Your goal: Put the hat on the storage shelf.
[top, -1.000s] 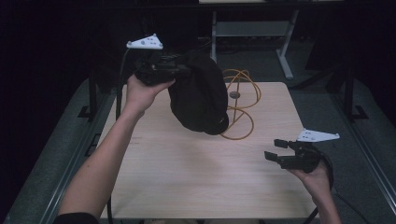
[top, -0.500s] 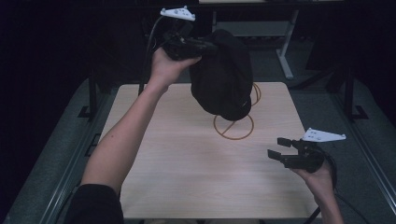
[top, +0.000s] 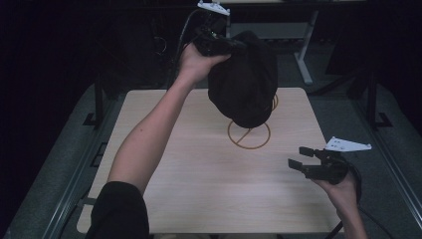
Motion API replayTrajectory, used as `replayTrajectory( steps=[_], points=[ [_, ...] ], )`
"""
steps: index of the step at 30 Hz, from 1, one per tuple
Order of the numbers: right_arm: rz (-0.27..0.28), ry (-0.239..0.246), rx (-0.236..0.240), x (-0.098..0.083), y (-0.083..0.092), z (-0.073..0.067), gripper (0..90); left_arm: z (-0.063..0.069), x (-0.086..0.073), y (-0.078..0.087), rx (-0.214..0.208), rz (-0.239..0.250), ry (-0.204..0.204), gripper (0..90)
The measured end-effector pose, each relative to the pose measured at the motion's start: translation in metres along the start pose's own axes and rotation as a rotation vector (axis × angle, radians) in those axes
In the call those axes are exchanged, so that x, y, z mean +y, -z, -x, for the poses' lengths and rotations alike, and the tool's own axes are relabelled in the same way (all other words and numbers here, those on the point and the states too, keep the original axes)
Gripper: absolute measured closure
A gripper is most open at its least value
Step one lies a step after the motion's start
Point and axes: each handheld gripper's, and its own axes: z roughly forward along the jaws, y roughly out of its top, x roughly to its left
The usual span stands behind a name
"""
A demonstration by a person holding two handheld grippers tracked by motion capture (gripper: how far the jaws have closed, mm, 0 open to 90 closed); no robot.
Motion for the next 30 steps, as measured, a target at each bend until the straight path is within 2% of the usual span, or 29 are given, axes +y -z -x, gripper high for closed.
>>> replayTrajectory(
  steps=[9, 20, 24, 26, 27, 28, 30],
  points=[
    [-0.020, 0.011, -0.003, -0.002, -0.003, 0.001, 24.8, -0.006, 0.001, -0.037, -0.020, -0.078, 0.025, 87.4],
    [-0.030, 0.008, -0.001, -0.005, -0.005, 0.003, 24.8, -0.007, -0.002, -0.073, -0.028, -0.167, 0.030, 87.5],
    [-0.040, 0.017, 0.001, -0.006, -0.007, 0.003, 24.8, -0.008, -0.005, -0.084, -0.013, -0.187, 0.039, 87.2],
    [-0.044, 0.013, 0.002, -0.006, -0.008, 0.002, 24.8, -0.009, -0.007, -0.089, 0.012, -0.210, 0.038, 85.8],
    [-0.045, 0.015, 0.002, -0.006, -0.008, 0.002, 24.8, -0.010, -0.009, -0.092, 0.018, -0.225, 0.052, 83.7],
    [-0.047, 0.016, 0.003, -0.006, -0.008, 0.002, 24.8, -0.011, -0.010, -0.094, 0.007, -0.238, 0.062, 77.7],
    [-0.052, 0.015, 0.006, -0.006, -0.008, 0.001, 24.8, -0.011, -0.012, -0.095, -0.002, -0.238, 0.062, 75.5]
  ],
)
